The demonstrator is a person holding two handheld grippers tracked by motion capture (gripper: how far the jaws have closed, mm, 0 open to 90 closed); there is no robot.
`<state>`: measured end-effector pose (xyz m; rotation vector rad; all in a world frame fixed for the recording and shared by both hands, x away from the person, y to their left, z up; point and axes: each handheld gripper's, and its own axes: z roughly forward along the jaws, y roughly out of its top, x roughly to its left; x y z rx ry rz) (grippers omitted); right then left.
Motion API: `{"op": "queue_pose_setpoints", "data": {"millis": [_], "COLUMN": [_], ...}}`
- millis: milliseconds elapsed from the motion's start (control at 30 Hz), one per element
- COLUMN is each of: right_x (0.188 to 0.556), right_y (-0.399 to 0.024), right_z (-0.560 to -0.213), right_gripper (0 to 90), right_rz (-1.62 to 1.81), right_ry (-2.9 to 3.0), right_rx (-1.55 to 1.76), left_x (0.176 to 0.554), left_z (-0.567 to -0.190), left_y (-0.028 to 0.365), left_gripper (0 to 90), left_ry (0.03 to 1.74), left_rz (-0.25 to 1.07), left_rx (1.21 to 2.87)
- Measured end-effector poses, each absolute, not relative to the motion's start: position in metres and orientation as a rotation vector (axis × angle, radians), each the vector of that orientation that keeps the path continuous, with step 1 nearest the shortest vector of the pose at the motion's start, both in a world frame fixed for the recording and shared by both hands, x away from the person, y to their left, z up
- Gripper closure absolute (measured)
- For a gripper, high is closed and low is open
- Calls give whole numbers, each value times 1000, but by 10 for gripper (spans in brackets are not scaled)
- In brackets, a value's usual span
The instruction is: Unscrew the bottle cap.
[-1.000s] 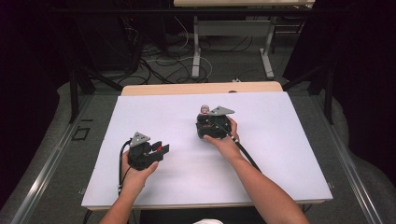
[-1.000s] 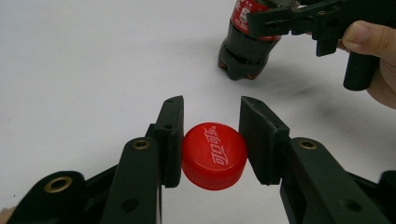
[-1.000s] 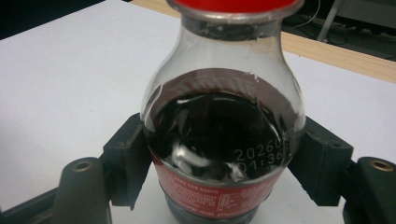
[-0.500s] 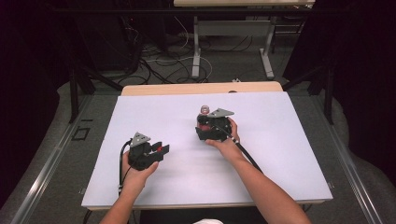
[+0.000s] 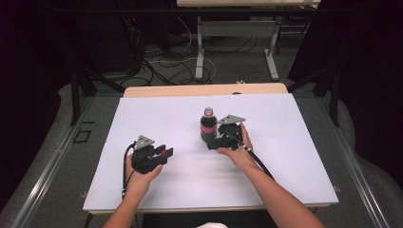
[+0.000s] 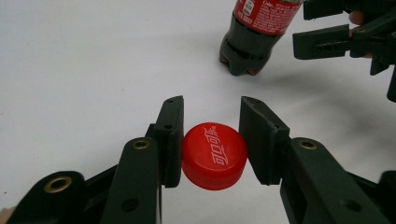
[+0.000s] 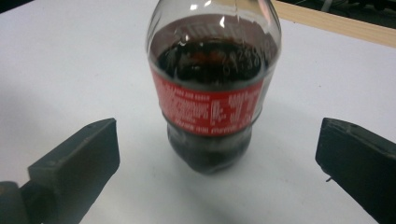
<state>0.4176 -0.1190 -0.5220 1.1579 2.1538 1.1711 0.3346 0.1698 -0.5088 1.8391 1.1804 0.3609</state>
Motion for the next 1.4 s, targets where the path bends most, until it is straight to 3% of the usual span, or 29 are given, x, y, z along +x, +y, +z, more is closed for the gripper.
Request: {"op": "queue_pose_setpoints", "data": {"millis": [667, 1000, 1400], "right_x": [357, 331, 324], "right_y": [-172, -197, -208], "right_z": [-510, -509, -519], "right_gripper": [0, 0, 0], "right_rz": [1199, 1214, 1218], "right_ry": [2129, 2081, 2061], "right_rx": [1220, 1240, 1251], "left_x": [332, 338, 345], "left_z": [-510, -523, -544], "left_y": [156, 115, 63], "left_gripper": [616, 617, 617], "left_ry": [1131, 1048, 966], "left_rz": [336, 289, 227], "left_rx": [1875, 1951, 2014]}}
